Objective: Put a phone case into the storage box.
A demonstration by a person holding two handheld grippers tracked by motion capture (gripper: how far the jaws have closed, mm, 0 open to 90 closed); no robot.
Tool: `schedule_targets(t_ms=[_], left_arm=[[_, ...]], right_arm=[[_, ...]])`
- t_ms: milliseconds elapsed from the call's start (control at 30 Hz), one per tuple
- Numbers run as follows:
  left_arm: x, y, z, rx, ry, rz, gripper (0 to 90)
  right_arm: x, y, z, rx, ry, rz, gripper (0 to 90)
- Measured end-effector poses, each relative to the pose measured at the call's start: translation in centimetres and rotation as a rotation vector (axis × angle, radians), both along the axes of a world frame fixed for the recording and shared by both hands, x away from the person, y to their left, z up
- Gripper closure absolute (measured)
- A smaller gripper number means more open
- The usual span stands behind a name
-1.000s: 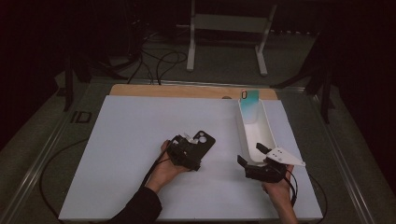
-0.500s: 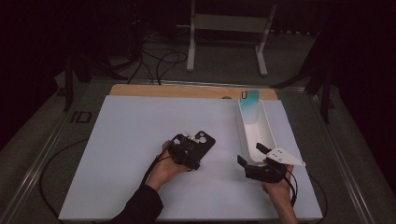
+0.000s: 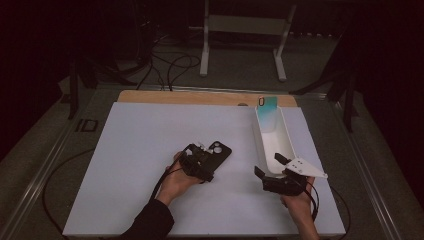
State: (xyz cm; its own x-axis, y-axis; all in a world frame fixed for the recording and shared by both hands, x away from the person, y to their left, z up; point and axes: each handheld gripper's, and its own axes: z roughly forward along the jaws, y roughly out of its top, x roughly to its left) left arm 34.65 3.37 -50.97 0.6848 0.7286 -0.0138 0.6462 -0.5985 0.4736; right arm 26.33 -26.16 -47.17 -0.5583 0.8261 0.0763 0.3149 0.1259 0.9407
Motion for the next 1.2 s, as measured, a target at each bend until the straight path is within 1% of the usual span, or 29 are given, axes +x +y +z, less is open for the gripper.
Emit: schedule_targets(t_ms=[100, 200, 267, 433, 467, 500, 533, 567, 600, 633, 667, 700, 733, 767, 800, 900, 967, 1000, 1033, 1067, 1100, 1133, 1200], left_arm=[[-0.1, 0.1, 0.1, 0.009, -0.010, -0.001, 17.5], [-0.3, 0.5, 0.5, -0.007, -0.022, 0.007, 17.5], [-0.3, 0.7, 0.7, -0.015, -0.018, 0.006, 17.4], [-0.6, 1.4, 1.3, -0.040, -0.036, 0.023, 17.3], [-0.8, 1.7, 1.6, -0.049, -0.050, 0.029, 17.2], [-0.8, 1.7, 1.6, -0.049, -0.050, 0.029, 17.2], [-1.0, 2.0, 1.9, -0.062, -0.064, 0.032, 17.2], [-1.0, 2.0, 1.9, -0.062, -0.064, 0.032, 17.2], [-1.3, 2.3, 2.2, -0.086, -0.084, 0.033, 17.1], [-1.3, 2.3, 2.2, -0.086, -0.084, 0.033, 17.0], [-1.5, 2.5, 2.3, -0.100, -0.098, 0.029, 17.0], [-1.6, 2.6, 2.5, -0.111, -0.110, 0.027, 17.0], [-2.0, 2.9, 2.8, -0.128, -0.140, 0.020, 17.0], [-2.0, 2.9, 2.8, -0.128, -0.140, 0.020, 16.9], [-2.3, 3.1, 3.1, -0.141, -0.159, 0.007, 16.8], [-2.5, 3.4, 3.3, -0.149, -0.159, -0.007, 16.7], [-2.6, 3.6, 3.6, -0.150, -0.170, -0.014, 16.7], [-2.7, 3.9, 3.8, -0.158, -0.178, -0.013, 16.7], [-2.7, 3.9, 3.8, -0.158, -0.178, -0.013, 16.7], [-2.7, 4.0, 3.9, -0.160, -0.182, -0.013, 16.7], [-2.8, 4.1, 4.0, -0.161, -0.188, -0.014, 16.7], [-2.9, 4.1, 4.0, -0.166, -0.194, -0.017, 16.6], [-3.0, 4.2, 4.1, -0.169, -0.202, -0.017, 16.6]], right_arm=[[0.0, 0.0, 0.0, 0.000, 0.000, 0.000, 9.0], [0.0, 0.0, 0.0, -0.001, 0.000, -0.001, 9.0], [0.0, 0.0, 0.0, 0.000, 0.000, -0.001, 9.0], [0.0, 0.1, 0.1, -0.003, 0.003, -0.001, 9.0], [0.0, 0.1, 0.1, -0.005, 0.004, -0.001, 9.0], [0.0, 0.1, 0.1, -0.005, 0.004, -0.001, 9.0], [0.0, 0.1, 0.2, -0.008, 0.006, 0.002, 9.0], [0.0, 0.1, 0.2, -0.008, 0.006, 0.002, 9.0], [0.1, 0.2, 0.3, -0.010, 0.010, 0.004, 9.0], [0.1, 0.2, 0.3, -0.010, 0.010, 0.004, 9.0], [0.1, 0.3, 0.5, -0.021, 0.018, 0.002, 9.0], [0.1, 0.3, 0.5, -0.021, 0.018, 0.002, 9.0], [0.2, 0.3, 0.7, -0.018, 0.030, 0.008, 9.0], [0.2, 0.3, 0.7, -0.018, 0.030, 0.008, 9.0], [0.3, 0.3, 1.0, -0.012, 0.042, 0.014, 9.0], [0.5, 0.3, 1.2, -0.015, 0.052, 0.022, 9.0], [0.6, 0.4, 1.5, -0.011, 0.058, 0.019, 9.0], [0.8, 0.3, 1.6, -0.010, 0.068, 0.016, 9.0], [0.8, 0.3, 1.6, -0.010, 0.068, 0.016, 9.0], [1.0, 0.3, 1.6, -0.003, 0.083, 0.021, 9.0], [1.0, 0.3, 1.6, -0.003, 0.083, 0.021, 9.0], [1.2, 0.3, 1.7, 0.002, 0.094, 0.022, 9.0], [1.2, 0.3, 1.7, 0.002, 0.094, 0.022, 9.0]])
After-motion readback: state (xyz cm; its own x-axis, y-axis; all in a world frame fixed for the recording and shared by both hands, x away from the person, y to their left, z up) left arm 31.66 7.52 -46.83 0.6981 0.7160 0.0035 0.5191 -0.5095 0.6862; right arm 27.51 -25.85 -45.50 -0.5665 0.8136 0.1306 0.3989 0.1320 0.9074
